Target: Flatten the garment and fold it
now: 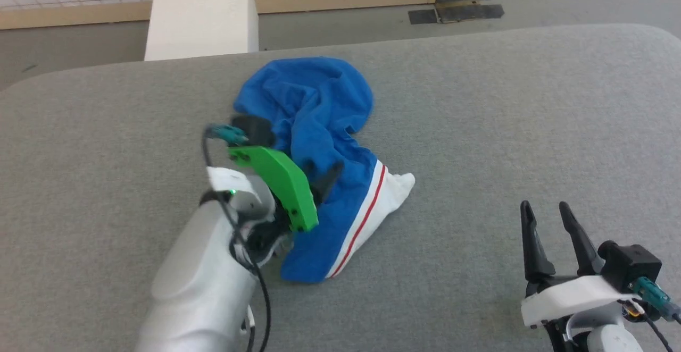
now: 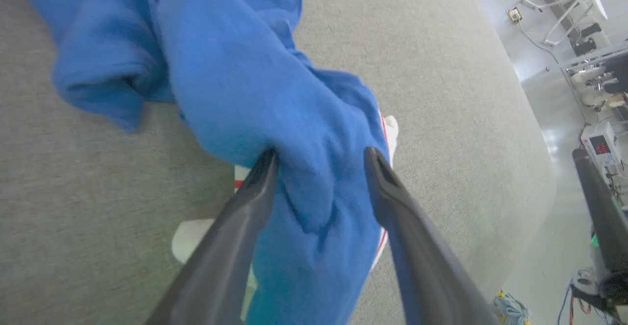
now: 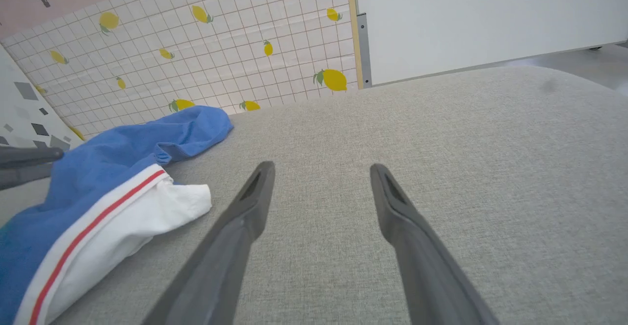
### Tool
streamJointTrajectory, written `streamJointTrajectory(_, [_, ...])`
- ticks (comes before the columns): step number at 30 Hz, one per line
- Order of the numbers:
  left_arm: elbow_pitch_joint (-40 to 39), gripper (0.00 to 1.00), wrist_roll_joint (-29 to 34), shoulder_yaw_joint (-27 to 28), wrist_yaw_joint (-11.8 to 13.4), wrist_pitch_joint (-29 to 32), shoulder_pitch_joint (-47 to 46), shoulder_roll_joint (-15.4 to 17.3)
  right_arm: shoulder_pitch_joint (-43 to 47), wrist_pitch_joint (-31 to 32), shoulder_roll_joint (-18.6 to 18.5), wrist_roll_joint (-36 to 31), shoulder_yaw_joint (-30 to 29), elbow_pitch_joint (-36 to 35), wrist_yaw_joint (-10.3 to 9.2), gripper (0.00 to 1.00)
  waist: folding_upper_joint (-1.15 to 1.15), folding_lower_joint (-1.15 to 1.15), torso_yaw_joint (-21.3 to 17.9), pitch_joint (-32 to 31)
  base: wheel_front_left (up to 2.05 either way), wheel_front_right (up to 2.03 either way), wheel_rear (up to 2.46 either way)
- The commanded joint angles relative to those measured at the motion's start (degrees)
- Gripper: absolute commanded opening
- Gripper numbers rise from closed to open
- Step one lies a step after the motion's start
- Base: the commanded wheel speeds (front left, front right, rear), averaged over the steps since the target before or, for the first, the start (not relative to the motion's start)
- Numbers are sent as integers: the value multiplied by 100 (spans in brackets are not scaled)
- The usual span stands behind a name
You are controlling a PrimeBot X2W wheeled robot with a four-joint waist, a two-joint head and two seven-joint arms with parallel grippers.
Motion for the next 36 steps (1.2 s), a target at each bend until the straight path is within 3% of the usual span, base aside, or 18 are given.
streamJointTrajectory(1, [-162, 100, 5, 130, 25, -237, -120, 84, 70, -33, 2, 29, 18, -4, -9, 100, 0, 0, 164, -134, 0, 0, 0])
streamJointTrajectory(5, [-559, 100, 311, 432, 73, -1150, -39, 429, 128, -33, 2, 61, 57, 30, -9, 100, 0, 0, 334, -288, 0, 0, 0])
streamJointTrajectory(9, [-854, 100, 1060, 476, 107, -2421, 325, 893, 211, -28, 2, 76, 67, 135, -9, 100, 0, 0, 502, -446, 0, 0, 0])
streamJointTrajectory(15, [-1012, 100, 1733, 562, 390, -3929, 1234, 1150, 252, 379, 2, 85, 50, 452, -9, 100, 0, 0, 679, -563, 0, 0, 0])
streamJointTrajectory(22, [-1472, 100, 2020, 844, 672, -4148, 2203, 990, 81, 981, 2, 49, -107, 636, -9, 100, 0, 0, 727, -493, 0, 0, 0])
streamJointTrajectory(27, [-1964, 100, 2123, 1243, 739, -4152, 2658, 761, -657, 1917, 2, -182, 120, 663, -9, 100, 0, 0, 684, -293, 0, 0, 0])
streamJointTrajectory(32, [-2174, 100, 2228, 1426, 556, -4152, 2663, 595, -1779, 3557, 2, -806, 689, 972, -9, 100, 0, 0, 794, 57, 0, 0, 0])
streamJointTrajectory(36, [-2207, 100, 2306, 1525, 369, -4153, 2441, 452, -2464, 4484, 2, -1207, 1041, 1353, -9, 100, 0, 0, 986, 351, 0, 0, 0])
